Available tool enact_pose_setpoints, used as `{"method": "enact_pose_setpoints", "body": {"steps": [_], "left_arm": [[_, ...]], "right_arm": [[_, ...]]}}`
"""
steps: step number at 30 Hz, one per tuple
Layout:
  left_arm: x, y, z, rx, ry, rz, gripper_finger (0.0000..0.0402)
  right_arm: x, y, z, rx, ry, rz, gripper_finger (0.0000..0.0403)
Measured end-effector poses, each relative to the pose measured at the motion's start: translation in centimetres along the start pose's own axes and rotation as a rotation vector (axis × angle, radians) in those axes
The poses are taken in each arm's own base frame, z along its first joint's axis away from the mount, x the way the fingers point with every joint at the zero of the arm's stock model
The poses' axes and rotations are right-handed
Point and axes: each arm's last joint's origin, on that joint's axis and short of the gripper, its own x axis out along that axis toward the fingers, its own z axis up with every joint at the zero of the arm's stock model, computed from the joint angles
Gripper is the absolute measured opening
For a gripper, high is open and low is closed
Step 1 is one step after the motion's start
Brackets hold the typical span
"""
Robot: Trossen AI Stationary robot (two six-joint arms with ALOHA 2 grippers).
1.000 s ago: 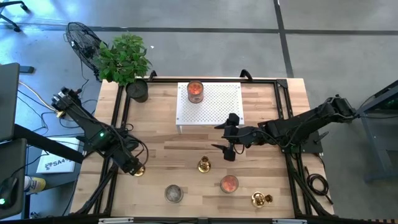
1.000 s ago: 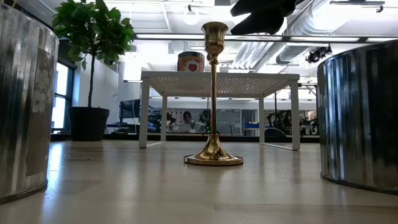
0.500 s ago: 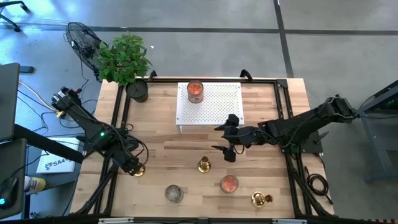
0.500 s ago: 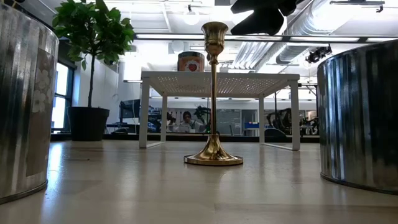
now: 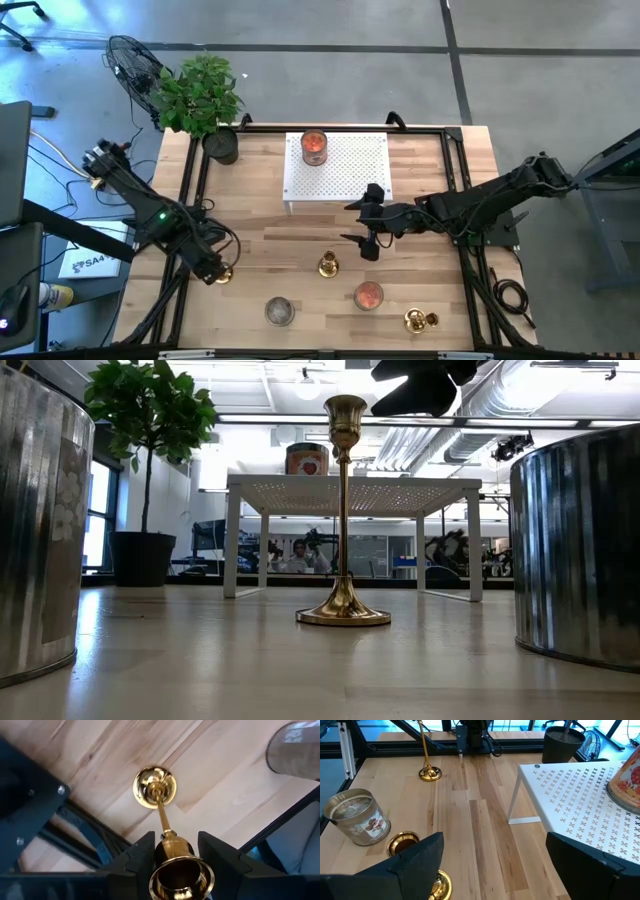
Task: Pick & Place candle stick holders
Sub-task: Put the left gold candle holder on the shelf
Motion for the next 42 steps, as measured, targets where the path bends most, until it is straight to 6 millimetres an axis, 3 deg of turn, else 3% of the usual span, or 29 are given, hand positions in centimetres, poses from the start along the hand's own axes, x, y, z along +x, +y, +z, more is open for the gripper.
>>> {"method": "enact_pose_setpoints", "body": {"steps": [8,9,15,20,42], "left_arm": [[3.0,1.1,0.0,0.003,0.022,0.121,0.0138],[3.2,0.8,0.1,0.015,0.002,0.067,0.0134],[4.2,1.5,0.0,0.055,0.016,0.121,0.0064],[3.4,1.3,0.1,0.063,-0.008,0.107,0.0004],[-0.2,0.8,0.6,0.088,-0.214,0.095,0.0]], "right_arm": [[0.0,0.0,0.0,-0.001,0.002,0.009,0.0346],[0.0,0.0,0.0,-0.001,0.002,0.009,0.0346],[0.0,0.0,-0.1,-0.003,0.005,0.001,0.0346],[0.0,0.0,-0.1,-0.001,0.005,0.001,0.0346],[0.0,0.0,0.0,-0.002,0.003,-0.001,0.0346]]}}
